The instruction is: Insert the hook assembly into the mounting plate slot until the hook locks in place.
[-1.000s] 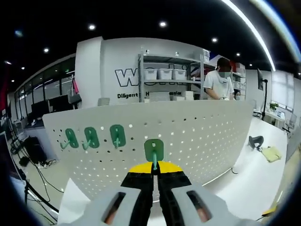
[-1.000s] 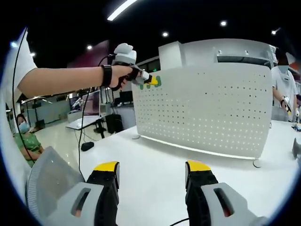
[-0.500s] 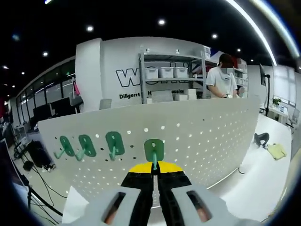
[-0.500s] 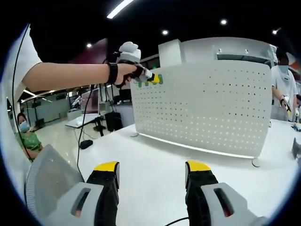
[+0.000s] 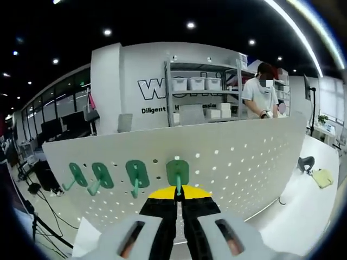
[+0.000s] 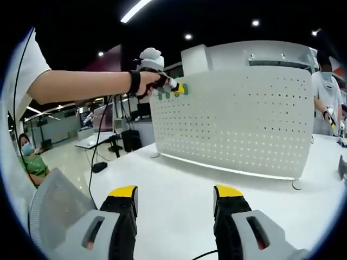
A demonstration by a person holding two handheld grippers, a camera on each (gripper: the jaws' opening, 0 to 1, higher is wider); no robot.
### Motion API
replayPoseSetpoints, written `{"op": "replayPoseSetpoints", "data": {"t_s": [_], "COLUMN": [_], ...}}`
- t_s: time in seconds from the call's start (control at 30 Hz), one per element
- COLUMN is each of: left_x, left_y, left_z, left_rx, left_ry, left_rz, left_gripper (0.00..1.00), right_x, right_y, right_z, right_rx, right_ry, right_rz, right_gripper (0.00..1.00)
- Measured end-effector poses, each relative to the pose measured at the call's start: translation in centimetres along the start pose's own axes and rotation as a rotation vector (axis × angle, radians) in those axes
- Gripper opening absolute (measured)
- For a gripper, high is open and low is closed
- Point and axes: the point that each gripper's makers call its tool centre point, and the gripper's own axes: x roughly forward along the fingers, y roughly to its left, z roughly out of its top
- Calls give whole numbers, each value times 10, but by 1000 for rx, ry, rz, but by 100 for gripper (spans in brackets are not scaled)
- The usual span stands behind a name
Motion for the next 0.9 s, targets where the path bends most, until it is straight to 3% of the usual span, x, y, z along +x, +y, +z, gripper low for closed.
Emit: {"op": "replayPoseSetpoints", "data": {"t_s": [0.17,0.23,0.37,0.53,0.6,0.7,0.77,0.9], "left_x": [3,5,6,9,11,12,12,12], "left_y": [-2,-2,-1,0,2,2,3,3], "left_z": [4,2,2,2,1,1,1,1], "left_rx": [-43,5,-27,-12,-63,-14,-54,-33], "left_ry": [0,12,13,25,30,30,29,26], "left_rz": [-19,-12,-11,-9,-15,-10,-14,-12], "left_gripper": [2,2,2,2,2,2,2,2], "right_x": [-2,-2,-2,-3,-3,-5,-6,-6], "right_y": [-1,-1,-3,-5,-6,-11,-12,-14], "right_z": [0,1,3,3,2,3,2,2], "right_rx": [5,7,3,1,9,18,23,20], "right_ry": [0,-1,-5,-5,-2,-9,-12,-10], "right_rz": [-6,-10,-15,-21,-22,-37,-40,-43], "right_gripper": [57,57,57,57,57,57,57,57]}}
